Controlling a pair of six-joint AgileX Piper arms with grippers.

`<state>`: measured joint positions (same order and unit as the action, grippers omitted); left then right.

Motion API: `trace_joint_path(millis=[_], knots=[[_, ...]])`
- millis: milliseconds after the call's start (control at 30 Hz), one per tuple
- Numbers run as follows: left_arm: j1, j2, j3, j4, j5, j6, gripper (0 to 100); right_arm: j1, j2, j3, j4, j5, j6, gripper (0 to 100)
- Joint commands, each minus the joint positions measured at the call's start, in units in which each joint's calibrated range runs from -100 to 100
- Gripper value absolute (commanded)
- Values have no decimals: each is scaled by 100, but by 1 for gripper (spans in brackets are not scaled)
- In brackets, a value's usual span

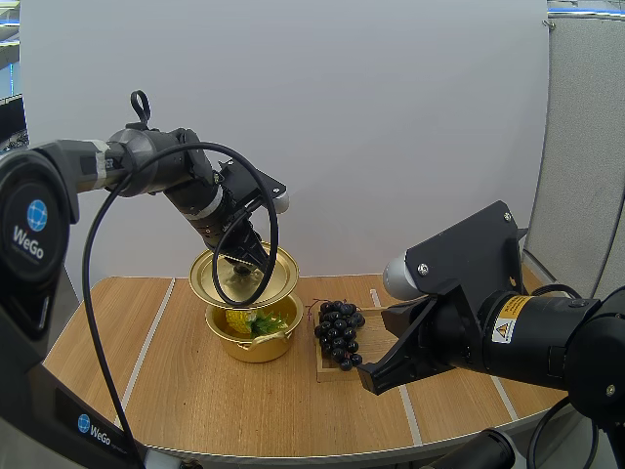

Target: Open the pot, put the pineapple inside, and close it

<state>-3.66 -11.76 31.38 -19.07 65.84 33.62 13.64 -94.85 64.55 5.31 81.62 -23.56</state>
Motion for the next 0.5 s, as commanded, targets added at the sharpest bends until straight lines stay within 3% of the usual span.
trace_joint_path(millis=[0,467], knots=[[-11,289,20,-299,-322,120,0,-20,-38,11,-8,-128,-30,0],[-11,1176,34,-299,-700,143,0,-20,-38,11,-8,-128,-30,0]])
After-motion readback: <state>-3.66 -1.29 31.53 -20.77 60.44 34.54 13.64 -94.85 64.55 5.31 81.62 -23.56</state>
